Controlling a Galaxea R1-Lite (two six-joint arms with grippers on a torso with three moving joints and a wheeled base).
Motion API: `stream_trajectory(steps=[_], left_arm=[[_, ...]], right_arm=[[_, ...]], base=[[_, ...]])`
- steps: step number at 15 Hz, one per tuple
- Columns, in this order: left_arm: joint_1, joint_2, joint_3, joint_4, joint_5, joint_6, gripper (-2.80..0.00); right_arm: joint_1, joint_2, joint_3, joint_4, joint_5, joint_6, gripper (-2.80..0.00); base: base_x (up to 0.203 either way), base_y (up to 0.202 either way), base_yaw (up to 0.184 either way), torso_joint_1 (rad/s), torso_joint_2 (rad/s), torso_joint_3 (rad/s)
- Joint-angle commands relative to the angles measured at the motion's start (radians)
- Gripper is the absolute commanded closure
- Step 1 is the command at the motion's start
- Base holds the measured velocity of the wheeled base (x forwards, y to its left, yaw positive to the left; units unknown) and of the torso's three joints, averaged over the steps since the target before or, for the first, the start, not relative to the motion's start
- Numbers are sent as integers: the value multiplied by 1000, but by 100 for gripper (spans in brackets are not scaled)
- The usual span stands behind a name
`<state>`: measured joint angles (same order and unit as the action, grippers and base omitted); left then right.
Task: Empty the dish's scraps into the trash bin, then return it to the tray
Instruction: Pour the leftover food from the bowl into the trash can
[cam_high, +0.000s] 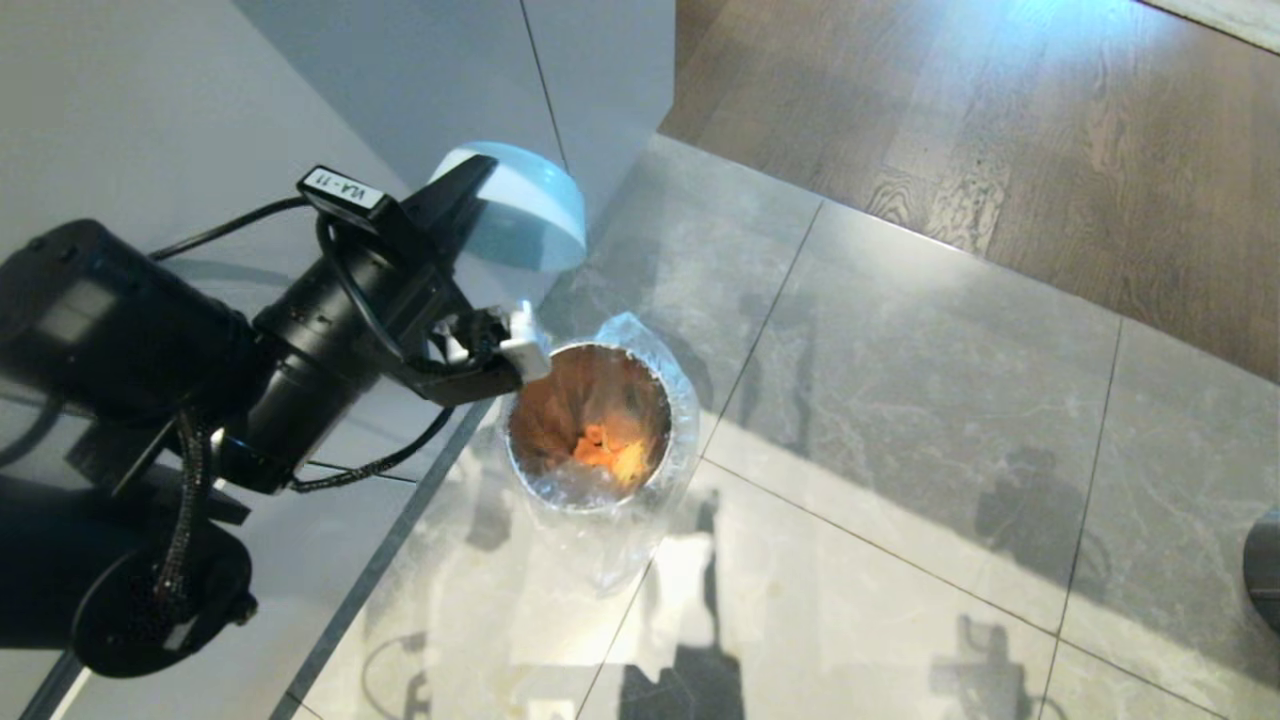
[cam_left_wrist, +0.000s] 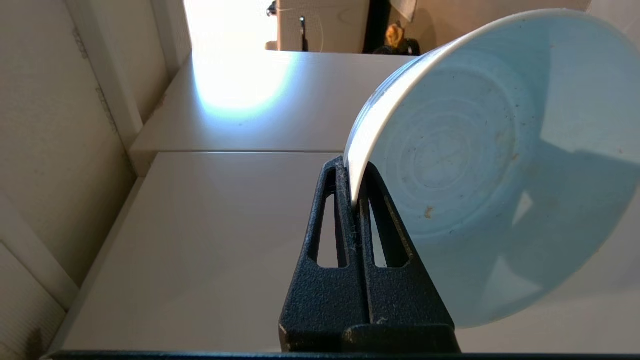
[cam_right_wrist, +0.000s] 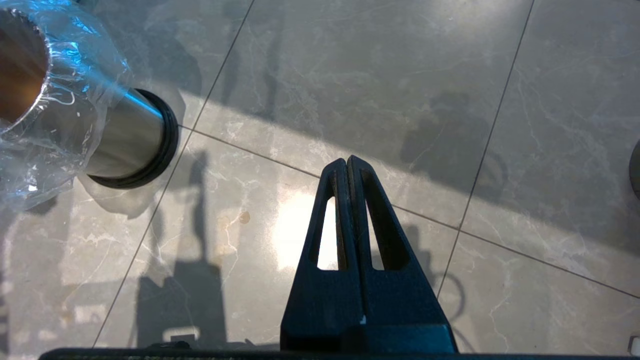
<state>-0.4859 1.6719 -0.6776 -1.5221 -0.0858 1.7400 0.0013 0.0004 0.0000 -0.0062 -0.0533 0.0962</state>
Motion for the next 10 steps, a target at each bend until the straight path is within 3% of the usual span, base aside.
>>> stream_trajectory(steps=[1, 4, 7, 10], left_arm=[[-16, -6, 26, -48, 7, 9, 0], [-29, -2, 95, -48, 54, -38, 0], [-19, -3, 196, -48, 137, -230, 0], [33, -29, 266, -48, 163, -420, 0]], right_arm=[[0, 0, 0, -1, 0, 0, 0], [0, 0, 0, 0, 0, 0, 0], [0, 0, 0, -1, 0, 0, 0], [0, 0, 0, 0, 0, 0, 0]], base=[[0, 0, 0, 0, 0, 0], [0, 0, 0, 0, 0, 0], [0, 0, 0, 0, 0, 0], [0, 0, 0, 0, 0, 0]])
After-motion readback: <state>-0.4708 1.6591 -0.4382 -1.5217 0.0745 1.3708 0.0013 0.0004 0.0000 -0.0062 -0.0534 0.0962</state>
